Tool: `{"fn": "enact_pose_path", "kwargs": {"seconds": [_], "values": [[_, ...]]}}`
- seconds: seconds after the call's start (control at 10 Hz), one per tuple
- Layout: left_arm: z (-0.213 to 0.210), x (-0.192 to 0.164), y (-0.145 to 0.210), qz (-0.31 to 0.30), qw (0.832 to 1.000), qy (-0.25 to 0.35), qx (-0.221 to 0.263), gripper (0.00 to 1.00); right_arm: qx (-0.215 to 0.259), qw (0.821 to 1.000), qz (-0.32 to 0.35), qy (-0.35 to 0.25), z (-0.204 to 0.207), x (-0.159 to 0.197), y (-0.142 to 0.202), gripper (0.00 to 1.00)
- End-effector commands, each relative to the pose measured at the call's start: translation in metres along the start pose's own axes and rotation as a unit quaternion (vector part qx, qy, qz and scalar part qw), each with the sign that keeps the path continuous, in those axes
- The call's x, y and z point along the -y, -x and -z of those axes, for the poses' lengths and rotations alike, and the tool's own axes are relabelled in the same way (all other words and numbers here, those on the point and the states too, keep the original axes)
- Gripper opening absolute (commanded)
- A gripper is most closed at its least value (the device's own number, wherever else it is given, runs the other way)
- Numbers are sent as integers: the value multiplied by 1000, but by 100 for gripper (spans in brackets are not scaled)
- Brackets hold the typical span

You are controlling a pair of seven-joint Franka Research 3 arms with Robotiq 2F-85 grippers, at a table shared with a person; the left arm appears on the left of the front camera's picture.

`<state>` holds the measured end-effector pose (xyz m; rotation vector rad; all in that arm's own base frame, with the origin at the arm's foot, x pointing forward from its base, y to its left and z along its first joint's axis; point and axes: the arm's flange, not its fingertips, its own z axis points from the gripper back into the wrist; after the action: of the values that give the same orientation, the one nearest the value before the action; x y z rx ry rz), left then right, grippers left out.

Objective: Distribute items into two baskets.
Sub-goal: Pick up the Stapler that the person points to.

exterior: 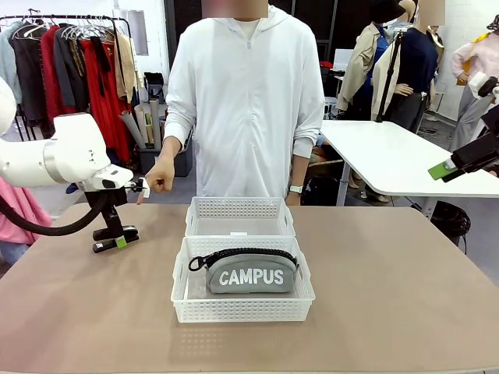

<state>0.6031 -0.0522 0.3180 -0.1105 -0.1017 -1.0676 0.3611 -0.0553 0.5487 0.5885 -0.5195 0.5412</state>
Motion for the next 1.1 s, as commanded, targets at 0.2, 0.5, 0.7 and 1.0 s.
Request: {"fn": "enact_pose_path", "kwargs": {"seconds": [0.2,0.5,0.7,1.0], "values": [[0,-2,-1,13,1000,-11,-8,48,10,1000,-5,-5,1,-2,1,100],[1,-1,-2,12,1000,-7,-7,0,10,1000,-5,-5,1,-2,1,100],[1,0,-2,8,1000,-5,-4,0,10,1000,-5,-5,1,-2,1,100],[1,0,-2,8,1000,-5,-4,0,10,1000,-5,-5,1,-2,1,100]]}}
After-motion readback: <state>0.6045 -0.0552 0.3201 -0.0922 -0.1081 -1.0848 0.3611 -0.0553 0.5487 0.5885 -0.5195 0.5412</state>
